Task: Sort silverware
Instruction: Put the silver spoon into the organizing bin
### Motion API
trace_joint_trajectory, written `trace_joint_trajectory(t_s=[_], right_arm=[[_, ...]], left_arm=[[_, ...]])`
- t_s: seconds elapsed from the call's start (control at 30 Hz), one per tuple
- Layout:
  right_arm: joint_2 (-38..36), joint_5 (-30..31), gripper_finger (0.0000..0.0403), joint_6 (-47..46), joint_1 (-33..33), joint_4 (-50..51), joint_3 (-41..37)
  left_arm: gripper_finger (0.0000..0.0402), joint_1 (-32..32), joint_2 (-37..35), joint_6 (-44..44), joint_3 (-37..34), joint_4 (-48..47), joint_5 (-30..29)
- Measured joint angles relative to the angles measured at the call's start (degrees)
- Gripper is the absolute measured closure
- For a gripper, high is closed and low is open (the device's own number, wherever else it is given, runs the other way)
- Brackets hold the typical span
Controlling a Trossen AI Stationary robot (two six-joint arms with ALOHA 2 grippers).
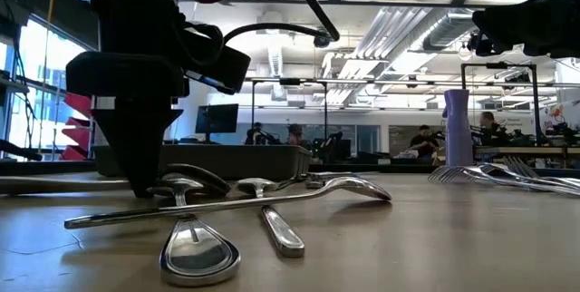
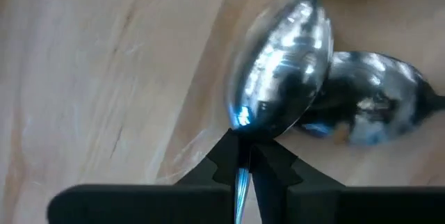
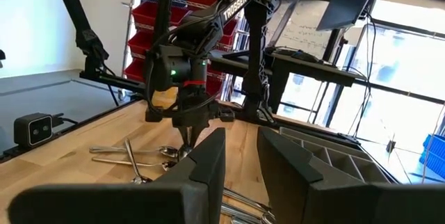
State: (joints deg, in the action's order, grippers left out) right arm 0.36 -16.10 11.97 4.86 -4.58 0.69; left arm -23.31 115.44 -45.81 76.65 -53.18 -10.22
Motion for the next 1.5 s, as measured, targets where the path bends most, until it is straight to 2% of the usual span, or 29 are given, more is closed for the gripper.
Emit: trace_joint_trajectory(t_s=[0.17, 0.43, 0.73, 0.9, 1.0, 1.1, 1.27, 1.5], right_arm=[[0.0, 0.0, 0.0329, -0.05, 0.02, 0.04, 0.0], [0.0, 0.0, 0.0329, -0.13, 0.0, 0.04, 0.0], [0.0, -0.52, 0.0329, -0.11, 0.02, -0.02, 0.0], [-0.02, -0.59, 0.0329, -0.04, 0.01, -0.02, 0.0], [-0.02, -0.57, 0.0329, 0.05, 0.02, 0.0, 0.0], [-0.02, -0.59, 0.0329, 0.07, 0.0, 0.04, 0.0], [-0.02, -0.57, 0.0329, 0.07, 0.0, 0.06, 0.0], [-0.02, -0.57, 0.0329, 0.07, 0.01, 0.06, 0.0]], left_arm=[[0.04, 0.97, -0.61, -1.14, 0.6, -1.05, 2.92], [0.0401, 4.97, -5.31, 2.25, 0.54, 0.89, 14.09], [0.0401, 13.07, -8.86, 7.13, -12.25, 13.73, 21.05], [0.0398, 15.0, -9.01, 8.0, -14.78, 15.78, 20.83], [0.0378, 15.15, -8.88, 10.14, -14.1, 14.92, 19.08], [0.0346, 15.1, -8.57, 11.0, -12.53, 11.79, 17.51], [0.0298, 15.21, -8.44, 9.74, -9.32, 0.61, 15.42], [0.028, 12.18, -8.5, 9.79, -8.42, -0.63, 13.08]])
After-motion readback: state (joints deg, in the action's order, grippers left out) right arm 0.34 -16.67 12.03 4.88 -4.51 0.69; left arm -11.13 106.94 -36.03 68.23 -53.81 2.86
